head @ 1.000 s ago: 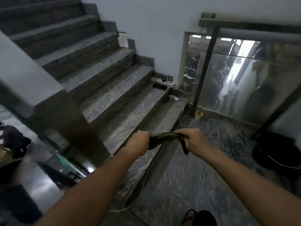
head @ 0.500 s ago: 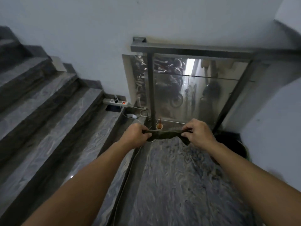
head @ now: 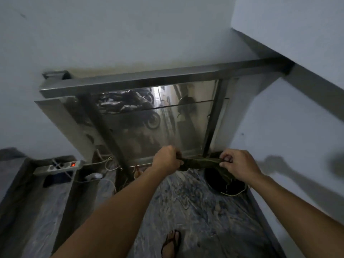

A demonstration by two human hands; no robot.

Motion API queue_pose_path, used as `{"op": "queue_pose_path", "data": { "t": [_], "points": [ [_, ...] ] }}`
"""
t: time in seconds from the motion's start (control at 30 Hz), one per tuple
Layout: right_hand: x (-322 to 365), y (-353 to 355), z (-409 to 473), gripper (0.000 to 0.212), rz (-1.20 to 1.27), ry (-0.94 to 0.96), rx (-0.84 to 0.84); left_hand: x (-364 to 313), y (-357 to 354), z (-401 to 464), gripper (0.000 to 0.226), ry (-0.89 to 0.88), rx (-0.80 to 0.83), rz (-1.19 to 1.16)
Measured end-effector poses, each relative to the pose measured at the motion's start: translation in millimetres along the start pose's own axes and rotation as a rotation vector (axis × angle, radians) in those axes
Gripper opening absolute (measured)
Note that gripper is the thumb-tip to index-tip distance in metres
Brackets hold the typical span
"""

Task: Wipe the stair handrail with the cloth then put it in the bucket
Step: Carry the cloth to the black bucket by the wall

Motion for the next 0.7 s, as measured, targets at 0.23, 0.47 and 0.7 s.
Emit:
{"op": "queue_pose_path", "data": {
  "t": [0.23, 0.47, 0.7],
  "points": [
    [-106.2, -63.9, 89.5, 0.017, -0.031, -0.273, 0.047, 22.5, -109.9, 137.7, 0.019, -0.126, 0.102, 0.057],
    [-238.4, -166.2, 162.1, 0.007, 0.033, -0.441, -0.06, 65.1, -273.7, 238.1, 0.021, -0.166, 0.223, 0.065],
    [-343.0, -249.0, 217.2, 0.005, 0.053, -0.471, -0.186, 83.8, -404.7, 308.6, 0.02, -0.265, 0.168, 0.026]
  ]
}}
Point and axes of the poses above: each hand's wrist, its own z-axis towards the middle knuckle, its own y-axis out of the back of the hand, x = y × z, the point moved 9 cm from there along z, towards the middle knuckle, and after that the axes turned 11 degrees about -y, right-handed, at the moved point
